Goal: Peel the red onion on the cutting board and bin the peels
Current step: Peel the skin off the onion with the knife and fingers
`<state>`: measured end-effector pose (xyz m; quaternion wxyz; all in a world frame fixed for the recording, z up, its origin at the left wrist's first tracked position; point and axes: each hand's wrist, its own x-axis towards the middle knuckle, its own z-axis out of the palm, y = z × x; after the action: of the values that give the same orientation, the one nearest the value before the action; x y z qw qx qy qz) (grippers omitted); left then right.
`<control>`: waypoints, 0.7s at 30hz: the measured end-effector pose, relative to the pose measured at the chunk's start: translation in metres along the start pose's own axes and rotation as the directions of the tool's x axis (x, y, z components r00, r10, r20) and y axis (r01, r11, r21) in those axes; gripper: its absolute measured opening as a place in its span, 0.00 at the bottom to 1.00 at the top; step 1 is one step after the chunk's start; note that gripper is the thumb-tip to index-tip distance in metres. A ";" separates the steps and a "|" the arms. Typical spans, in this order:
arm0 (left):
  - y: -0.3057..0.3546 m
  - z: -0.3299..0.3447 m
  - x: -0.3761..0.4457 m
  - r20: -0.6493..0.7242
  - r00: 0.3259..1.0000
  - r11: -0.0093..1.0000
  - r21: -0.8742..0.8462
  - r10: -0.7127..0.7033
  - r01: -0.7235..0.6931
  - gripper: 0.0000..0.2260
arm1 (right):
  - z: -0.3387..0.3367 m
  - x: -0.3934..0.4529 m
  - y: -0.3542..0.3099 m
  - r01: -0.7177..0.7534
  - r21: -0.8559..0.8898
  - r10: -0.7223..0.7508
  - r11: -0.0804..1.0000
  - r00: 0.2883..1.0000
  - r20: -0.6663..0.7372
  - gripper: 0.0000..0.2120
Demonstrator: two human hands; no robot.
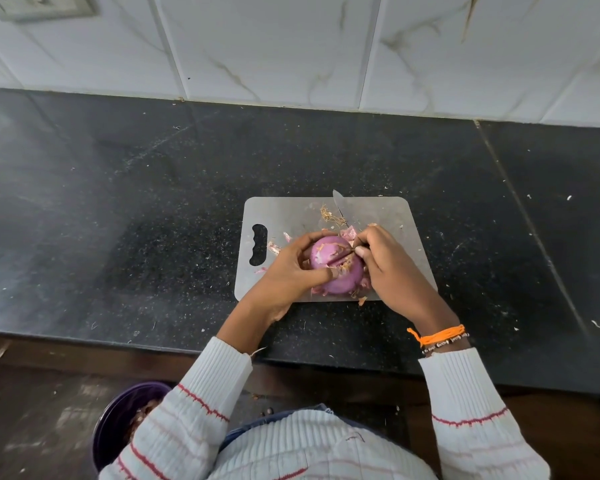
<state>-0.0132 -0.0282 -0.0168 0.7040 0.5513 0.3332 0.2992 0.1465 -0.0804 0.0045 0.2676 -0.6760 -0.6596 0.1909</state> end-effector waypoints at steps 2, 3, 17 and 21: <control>0.003 0.001 -0.001 0.001 0.998 0.991 0.121 0.056 -0.056 0.26 | 0.003 0.000 0.000 -0.033 -0.011 0.033 0.999 0.999 0.004 0.06; 0.005 0.001 -0.001 0.000 0.997 0.981 0.179 0.079 -0.078 0.27 | 0.004 0.001 -0.001 -0.057 -0.001 0.057 0.998 0.998 0.007 0.06; 0.003 0.000 -0.005 0.066 0.996 0.997 -0.058 0.058 -0.054 0.25 | 0.021 0.005 0.007 -0.340 0.213 0.368 0.916 0.924 -0.106 0.11; 0.007 0.001 -0.009 0.106 0.993 0.982 -0.186 0.060 -0.039 0.25 | 0.023 0.005 0.011 -0.358 0.178 0.383 0.916 0.915 -0.130 0.09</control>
<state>-0.0185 -0.0341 -0.0090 0.7617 0.5077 0.2507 0.3149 0.1415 -0.0723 -0.0195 0.3295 -0.7801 -0.4787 0.2319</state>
